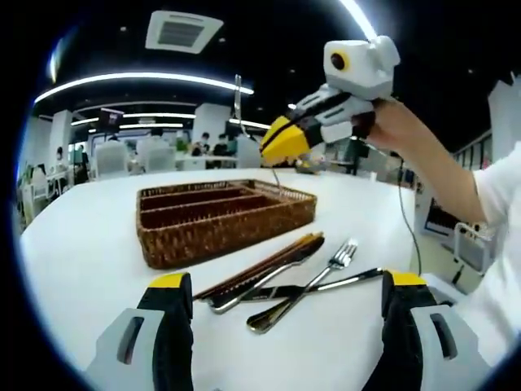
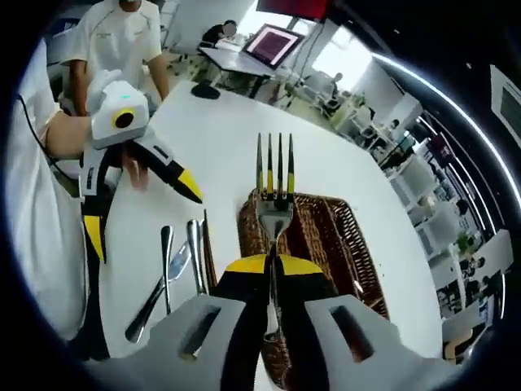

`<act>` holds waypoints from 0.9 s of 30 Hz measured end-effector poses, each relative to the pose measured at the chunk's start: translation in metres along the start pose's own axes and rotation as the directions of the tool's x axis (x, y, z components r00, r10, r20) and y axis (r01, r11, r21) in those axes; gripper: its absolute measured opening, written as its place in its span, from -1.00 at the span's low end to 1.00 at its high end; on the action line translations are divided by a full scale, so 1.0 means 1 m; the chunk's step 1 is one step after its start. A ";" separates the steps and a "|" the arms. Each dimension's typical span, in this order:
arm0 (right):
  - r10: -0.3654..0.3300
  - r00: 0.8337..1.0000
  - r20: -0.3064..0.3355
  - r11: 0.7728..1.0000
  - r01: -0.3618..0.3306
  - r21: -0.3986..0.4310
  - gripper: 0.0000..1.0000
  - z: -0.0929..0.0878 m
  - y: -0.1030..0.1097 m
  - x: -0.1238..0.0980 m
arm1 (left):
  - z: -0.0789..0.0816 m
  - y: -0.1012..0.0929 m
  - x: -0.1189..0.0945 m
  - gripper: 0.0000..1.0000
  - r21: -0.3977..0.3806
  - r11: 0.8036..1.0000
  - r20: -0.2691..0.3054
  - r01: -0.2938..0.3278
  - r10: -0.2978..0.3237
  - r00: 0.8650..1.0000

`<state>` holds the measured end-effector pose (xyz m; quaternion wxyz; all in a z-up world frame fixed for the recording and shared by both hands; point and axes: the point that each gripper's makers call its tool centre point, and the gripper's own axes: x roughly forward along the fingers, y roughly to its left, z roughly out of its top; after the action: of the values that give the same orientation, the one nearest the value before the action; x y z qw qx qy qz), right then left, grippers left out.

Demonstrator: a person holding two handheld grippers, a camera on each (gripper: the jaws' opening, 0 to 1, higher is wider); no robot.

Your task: Arrange the knives, forks, and spoons in their matching storage slots by inserting each utensil handle-first until every utensil is classified and aligned in the correct compartment

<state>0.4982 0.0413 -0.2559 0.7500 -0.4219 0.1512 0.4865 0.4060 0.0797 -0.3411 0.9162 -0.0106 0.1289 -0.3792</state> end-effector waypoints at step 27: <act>0.064 0.979 -0.193 0.996 -0.075 -0.048 -0.98 -0.007 -0.053 0.042 | 0.012 0.010 -0.007 0.96 0.057 0.998 0.010 -0.036 0.036 0.999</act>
<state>0.5650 0.0516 -0.2610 0.7027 -0.4815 0.2237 0.4736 0.4110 0.0905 -0.3294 0.9235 0.0164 0.1141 -0.3660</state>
